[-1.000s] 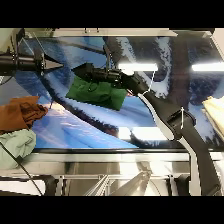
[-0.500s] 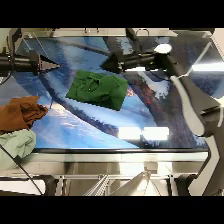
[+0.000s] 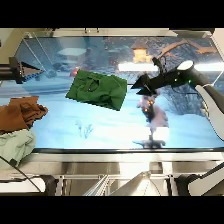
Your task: Fold the shirts.
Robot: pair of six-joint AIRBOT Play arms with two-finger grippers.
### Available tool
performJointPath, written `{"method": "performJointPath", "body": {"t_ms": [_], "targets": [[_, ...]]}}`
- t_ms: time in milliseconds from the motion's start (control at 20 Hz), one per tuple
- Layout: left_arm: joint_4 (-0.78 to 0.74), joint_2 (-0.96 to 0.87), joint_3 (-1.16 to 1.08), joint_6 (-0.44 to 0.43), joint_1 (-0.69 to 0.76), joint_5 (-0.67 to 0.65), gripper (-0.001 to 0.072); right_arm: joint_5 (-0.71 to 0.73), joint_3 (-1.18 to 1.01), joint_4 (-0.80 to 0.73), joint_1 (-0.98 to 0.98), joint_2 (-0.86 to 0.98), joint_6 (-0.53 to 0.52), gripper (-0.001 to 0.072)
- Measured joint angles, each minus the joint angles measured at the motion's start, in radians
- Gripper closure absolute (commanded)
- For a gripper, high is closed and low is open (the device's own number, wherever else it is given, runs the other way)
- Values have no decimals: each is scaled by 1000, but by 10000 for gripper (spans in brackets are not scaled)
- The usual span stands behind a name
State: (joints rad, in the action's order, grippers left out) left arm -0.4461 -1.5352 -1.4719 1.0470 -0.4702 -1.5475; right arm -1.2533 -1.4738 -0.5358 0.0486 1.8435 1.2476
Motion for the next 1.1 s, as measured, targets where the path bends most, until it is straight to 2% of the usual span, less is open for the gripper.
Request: {"method": "performJointPath", "body": {"t_ms": [200,250,450,600,650,700,900,1100], "targets": [[3,39,33,-10,-29,26,692,170,60,139,77,66,17,168],[5,47,37,-13,-33,31,691,211,66,172,100,85,24,293],[6,62,42,-28,-39,37,691,317,59,268,170,153,93,295],[6,65,43,-39,-40,37,691,348,50,307,192,178,113,269],[6,66,44,-43,-40,37,691,352,48,324,194,182,98,202],[6,66,44,-47,-40,37,691,350,48,353,195,186,73,91],[6,66,44,-58,-40,33,691,302,46,435,184,192,-38,72],[6,66,44,-65,-40,29,691,214,46,436,124,193,-72,74]]}}
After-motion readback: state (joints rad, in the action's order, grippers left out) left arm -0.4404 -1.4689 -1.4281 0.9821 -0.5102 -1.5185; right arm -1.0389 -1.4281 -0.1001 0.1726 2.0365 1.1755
